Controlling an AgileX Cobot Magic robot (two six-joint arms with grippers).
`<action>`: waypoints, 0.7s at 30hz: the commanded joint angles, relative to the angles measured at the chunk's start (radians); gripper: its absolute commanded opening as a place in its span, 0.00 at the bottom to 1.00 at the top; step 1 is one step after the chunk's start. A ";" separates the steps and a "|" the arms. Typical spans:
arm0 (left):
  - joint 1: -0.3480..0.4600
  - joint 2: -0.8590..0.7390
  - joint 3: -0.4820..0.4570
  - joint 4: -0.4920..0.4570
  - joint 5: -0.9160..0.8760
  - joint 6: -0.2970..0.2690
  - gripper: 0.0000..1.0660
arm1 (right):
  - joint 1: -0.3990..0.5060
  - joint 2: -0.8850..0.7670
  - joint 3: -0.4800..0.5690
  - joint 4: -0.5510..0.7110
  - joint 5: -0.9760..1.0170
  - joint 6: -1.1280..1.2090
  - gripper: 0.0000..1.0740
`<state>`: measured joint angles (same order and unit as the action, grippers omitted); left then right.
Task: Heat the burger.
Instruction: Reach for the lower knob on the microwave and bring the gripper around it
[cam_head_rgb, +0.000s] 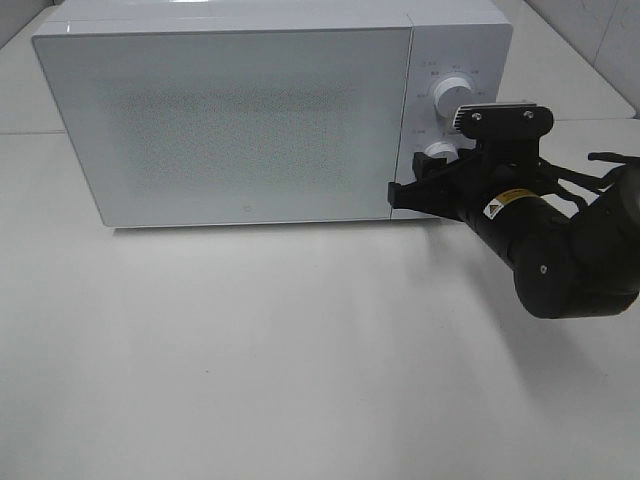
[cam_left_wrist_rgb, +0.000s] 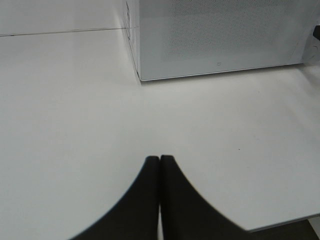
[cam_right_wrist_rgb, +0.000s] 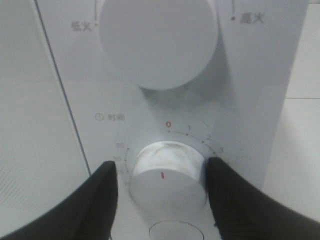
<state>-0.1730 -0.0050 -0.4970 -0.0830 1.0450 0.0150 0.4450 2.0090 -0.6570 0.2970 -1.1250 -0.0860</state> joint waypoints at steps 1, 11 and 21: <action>-0.001 -0.009 0.002 0.000 -0.010 0.002 0.00 | -0.003 -0.003 -0.021 0.006 -0.024 -0.012 0.44; -0.001 -0.009 0.002 0.000 -0.010 0.002 0.00 | -0.003 -0.003 -0.021 0.016 -0.024 0.005 0.00; -0.001 -0.009 0.002 0.000 -0.010 0.002 0.00 | -0.003 -0.004 -0.021 0.017 -0.024 0.396 0.00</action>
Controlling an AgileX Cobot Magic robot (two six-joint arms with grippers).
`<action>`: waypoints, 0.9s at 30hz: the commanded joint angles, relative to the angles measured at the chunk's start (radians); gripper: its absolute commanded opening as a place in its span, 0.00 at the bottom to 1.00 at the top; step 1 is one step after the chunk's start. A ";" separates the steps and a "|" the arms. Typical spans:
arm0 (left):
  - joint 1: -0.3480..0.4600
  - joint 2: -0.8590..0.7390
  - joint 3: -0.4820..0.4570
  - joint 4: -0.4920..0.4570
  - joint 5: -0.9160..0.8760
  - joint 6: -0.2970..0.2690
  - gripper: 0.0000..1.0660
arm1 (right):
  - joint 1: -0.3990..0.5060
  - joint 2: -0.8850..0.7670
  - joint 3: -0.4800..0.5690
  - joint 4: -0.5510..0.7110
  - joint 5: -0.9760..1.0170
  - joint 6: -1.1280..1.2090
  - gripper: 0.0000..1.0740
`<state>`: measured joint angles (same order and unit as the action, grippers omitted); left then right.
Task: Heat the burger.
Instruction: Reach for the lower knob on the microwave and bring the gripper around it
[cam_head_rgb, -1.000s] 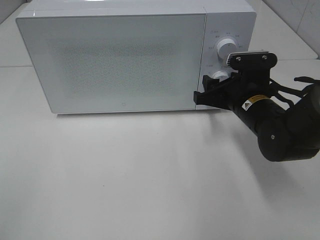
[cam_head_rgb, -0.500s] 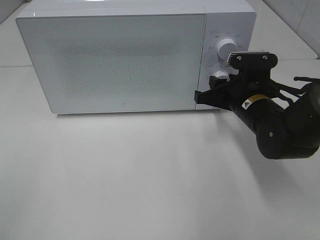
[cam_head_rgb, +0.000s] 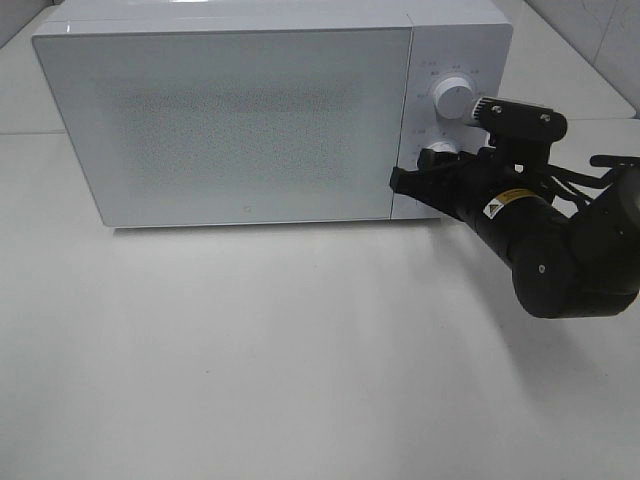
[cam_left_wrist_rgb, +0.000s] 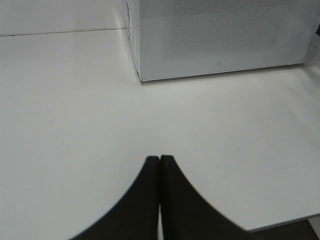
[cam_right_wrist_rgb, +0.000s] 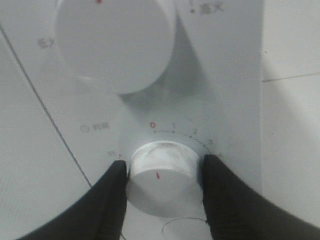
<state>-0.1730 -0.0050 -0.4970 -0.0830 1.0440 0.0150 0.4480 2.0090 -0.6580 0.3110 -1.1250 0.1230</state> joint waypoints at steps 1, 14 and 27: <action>-0.001 -0.009 0.002 0.000 -0.009 0.002 0.00 | -0.006 -0.004 -0.020 0.003 -0.024 0.255 0.00; -0.001 -0.009 0.002 0.000 -0.009 0.002 0.00 | -0.006 -0.004 -0.020 -0.008 -0.071 1.324 0.00; -0.001 -0.009 0.002 0.000 -0.009 0.002 0.00 | -0.006 -0.004 -0.020 -0.004 -0.107 1.365 0.28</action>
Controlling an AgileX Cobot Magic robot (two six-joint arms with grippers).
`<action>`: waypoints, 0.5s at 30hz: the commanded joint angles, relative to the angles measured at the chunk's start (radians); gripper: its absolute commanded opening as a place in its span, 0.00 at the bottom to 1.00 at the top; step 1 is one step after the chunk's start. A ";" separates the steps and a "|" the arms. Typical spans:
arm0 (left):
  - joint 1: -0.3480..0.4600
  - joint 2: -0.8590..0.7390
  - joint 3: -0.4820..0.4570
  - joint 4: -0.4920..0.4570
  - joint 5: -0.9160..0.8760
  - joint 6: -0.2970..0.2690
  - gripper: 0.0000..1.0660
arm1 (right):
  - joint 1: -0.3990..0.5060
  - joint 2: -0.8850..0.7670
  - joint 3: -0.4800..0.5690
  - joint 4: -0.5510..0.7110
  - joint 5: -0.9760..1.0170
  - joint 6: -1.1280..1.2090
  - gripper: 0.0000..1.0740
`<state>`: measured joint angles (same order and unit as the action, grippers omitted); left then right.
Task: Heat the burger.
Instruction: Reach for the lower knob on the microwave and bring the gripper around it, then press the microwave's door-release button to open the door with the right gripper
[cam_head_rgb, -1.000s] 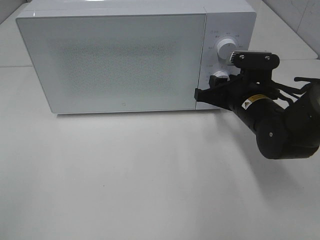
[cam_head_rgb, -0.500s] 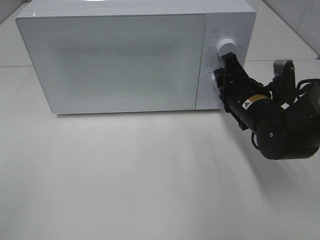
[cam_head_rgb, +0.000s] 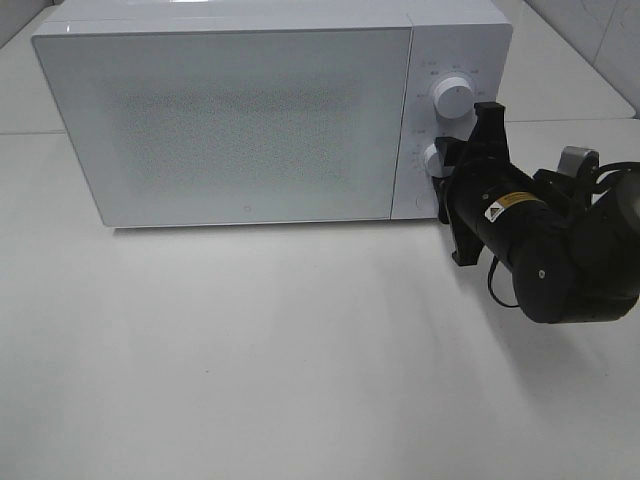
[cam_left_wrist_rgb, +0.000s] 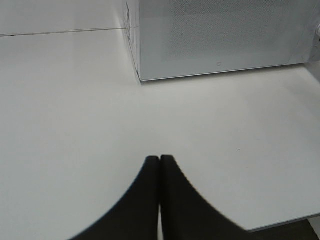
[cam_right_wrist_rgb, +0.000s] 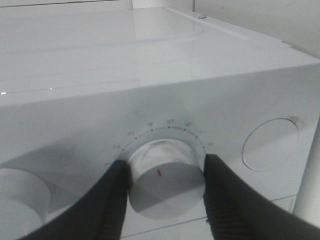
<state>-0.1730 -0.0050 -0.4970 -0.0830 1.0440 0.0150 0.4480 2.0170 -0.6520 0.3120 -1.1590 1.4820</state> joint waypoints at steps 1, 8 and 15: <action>-0.001 -0.009 0.002 0.000 -0.009 0.002 0.00 | -0.006 -0.012 -0.026 -0.005 -0.073 0.006 0.36; -0.001 -0.009 0.002 0.000 -0.009 0.002 0.00 | -0.006 -0.012 -0.020 -0.006 -0.059 0.006 0.71; -0.001 -0.009 0.002 0.000 -0.009 0.002 0.00 | -0.006 -0.015 0.021 -0.034 -0.068 -0.030 0.71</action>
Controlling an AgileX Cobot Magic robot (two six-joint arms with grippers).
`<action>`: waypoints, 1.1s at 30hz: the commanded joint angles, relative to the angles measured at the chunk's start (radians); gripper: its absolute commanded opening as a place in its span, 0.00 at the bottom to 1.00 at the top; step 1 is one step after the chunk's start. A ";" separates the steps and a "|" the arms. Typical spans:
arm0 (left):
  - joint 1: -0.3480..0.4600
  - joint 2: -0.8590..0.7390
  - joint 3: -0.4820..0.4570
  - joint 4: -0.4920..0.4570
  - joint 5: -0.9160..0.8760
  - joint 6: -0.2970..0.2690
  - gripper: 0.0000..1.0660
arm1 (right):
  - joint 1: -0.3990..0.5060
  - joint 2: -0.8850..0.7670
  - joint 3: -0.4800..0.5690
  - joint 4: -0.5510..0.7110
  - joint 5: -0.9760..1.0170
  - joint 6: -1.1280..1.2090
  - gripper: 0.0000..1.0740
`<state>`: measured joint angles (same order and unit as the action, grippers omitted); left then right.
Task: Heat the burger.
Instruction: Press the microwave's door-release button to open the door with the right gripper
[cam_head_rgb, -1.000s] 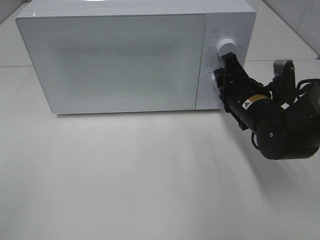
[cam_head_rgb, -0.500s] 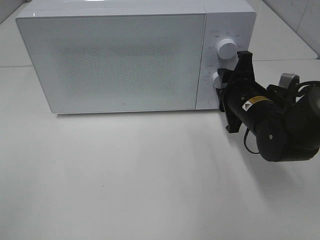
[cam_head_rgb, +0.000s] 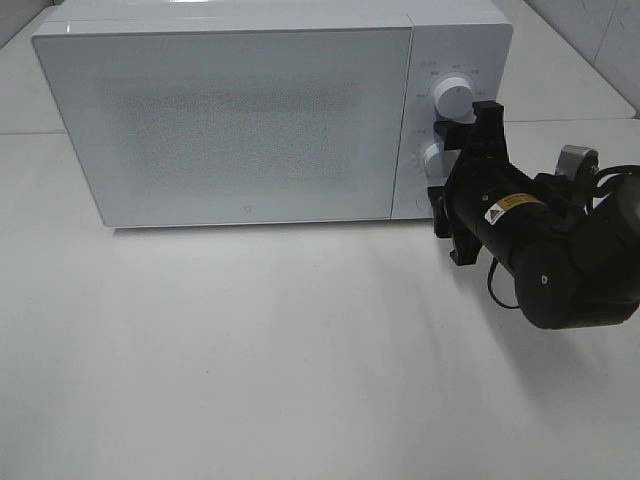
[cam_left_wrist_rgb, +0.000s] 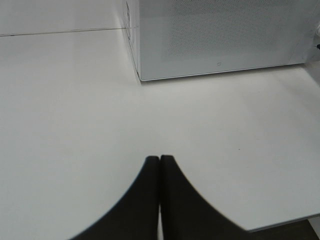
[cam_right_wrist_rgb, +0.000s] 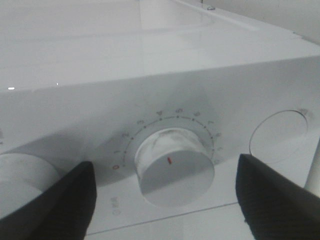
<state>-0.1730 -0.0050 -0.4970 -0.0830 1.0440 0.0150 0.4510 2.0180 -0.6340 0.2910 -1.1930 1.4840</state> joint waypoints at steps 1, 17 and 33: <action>-0.001 -0.009 0.002 0.000 -0.009 0.002 0.00 | -0.009 -0.016 0.012 -0.057 -0.032 -0.068 0.70; -0.001 -0.009 0.002 0.000 -0.009 0.002 0.00 | -0.009 -0.016 0.020 -0.556 -0.024 -0.630 0.70; -0.001 -0.009 0.002 0.000 -0.009 0.002 0.00 | -0.009 -0.165 0.018 -0.709 0.379 -1.090 0.65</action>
<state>-0.1730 -0.0050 -0.4970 -0.0830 1.0440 0.0150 0.4430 1.8880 -0.6100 -0.3850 -0.8870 0.4500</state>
